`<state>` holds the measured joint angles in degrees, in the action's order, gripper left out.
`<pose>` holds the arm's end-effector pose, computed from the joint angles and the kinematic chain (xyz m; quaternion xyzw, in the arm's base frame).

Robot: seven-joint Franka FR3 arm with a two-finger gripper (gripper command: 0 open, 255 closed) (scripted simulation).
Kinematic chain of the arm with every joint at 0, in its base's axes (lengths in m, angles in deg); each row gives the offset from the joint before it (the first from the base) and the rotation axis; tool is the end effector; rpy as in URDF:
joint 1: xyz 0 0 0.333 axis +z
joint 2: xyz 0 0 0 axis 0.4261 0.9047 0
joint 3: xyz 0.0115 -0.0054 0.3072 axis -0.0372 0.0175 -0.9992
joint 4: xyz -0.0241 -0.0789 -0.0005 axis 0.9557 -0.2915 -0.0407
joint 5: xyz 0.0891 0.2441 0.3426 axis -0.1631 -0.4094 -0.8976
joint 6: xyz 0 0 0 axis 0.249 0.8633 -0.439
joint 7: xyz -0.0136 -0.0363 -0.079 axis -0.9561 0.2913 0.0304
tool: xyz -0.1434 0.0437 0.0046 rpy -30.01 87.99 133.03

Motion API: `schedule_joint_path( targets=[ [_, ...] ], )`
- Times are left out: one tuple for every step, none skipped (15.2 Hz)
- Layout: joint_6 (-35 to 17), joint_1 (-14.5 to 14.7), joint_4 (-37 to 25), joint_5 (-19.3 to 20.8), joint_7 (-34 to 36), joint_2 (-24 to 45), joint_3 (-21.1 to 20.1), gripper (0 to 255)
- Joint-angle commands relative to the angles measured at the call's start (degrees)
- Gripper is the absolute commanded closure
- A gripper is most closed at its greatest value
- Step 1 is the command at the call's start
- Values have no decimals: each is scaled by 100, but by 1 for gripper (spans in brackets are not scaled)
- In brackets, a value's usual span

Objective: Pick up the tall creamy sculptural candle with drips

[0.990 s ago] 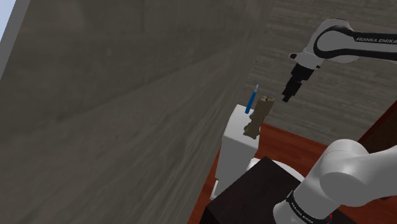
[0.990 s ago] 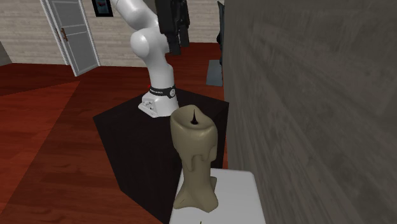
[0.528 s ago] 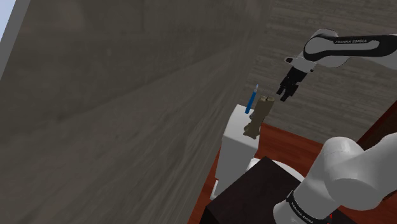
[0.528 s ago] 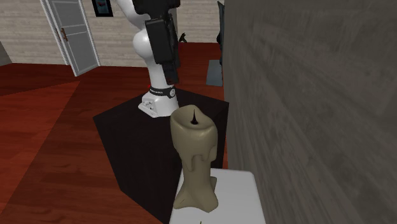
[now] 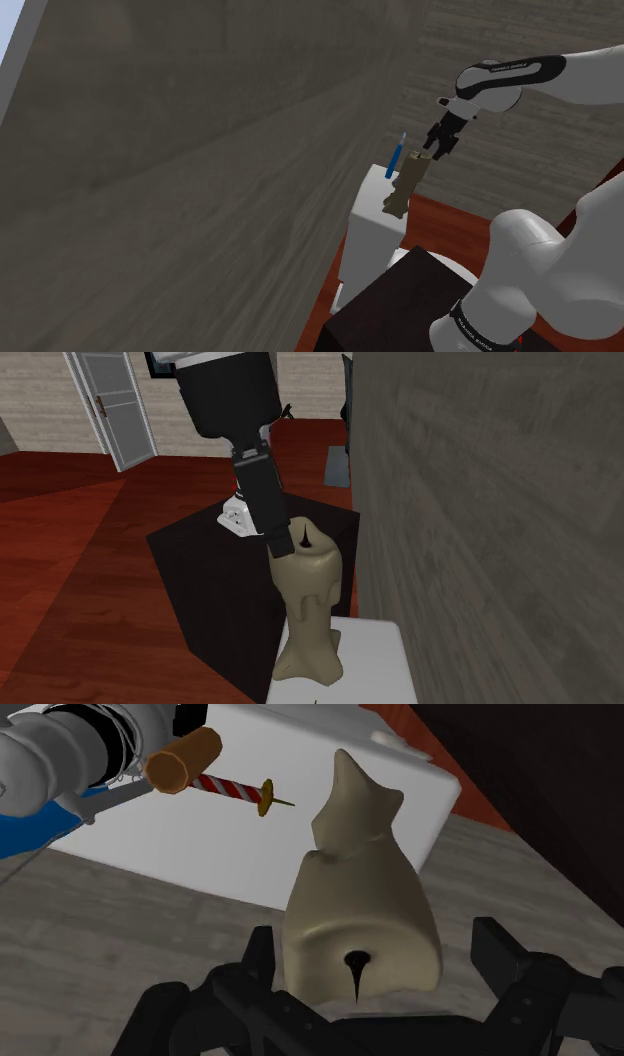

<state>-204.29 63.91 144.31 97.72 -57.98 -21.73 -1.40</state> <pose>0.4087 -0.4009 0.3879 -0.9115 -0.3981 -0.0953 0.0403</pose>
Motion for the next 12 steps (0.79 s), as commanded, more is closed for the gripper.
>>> schedule_joint_path(
  targets=[
    [-132, 226, 34, -22, -109, 41, 277, 0],
    [-206, 290, 84, -20, -120, 47, 358, 0],
    [-280, 358, 133, -19, -132, 54, 444, 0],
    [-353, 431, 181, -17, -143, 59, 533, 0],
    [-426, 508, 227, -13, -153, 63, 626, 0],
    [-468, 554, 253, -8, -156, 62, 681, 0],
    [-468, 553, 254, -6, -155, 61, 679, 0],
    [-470, 539, 260, -7, -152, 60, 663, 255],
    [-469, 530, 262, -5, -154, 59, 657, 255],
    [-468, 536, 258, -4, -157, 58, 667, 255],
    [-467, 524, 261, -5, -155, 58, 652, 255],
    [-465, 523, 260, -4, -157, 57, 653, 255]
  ],
)
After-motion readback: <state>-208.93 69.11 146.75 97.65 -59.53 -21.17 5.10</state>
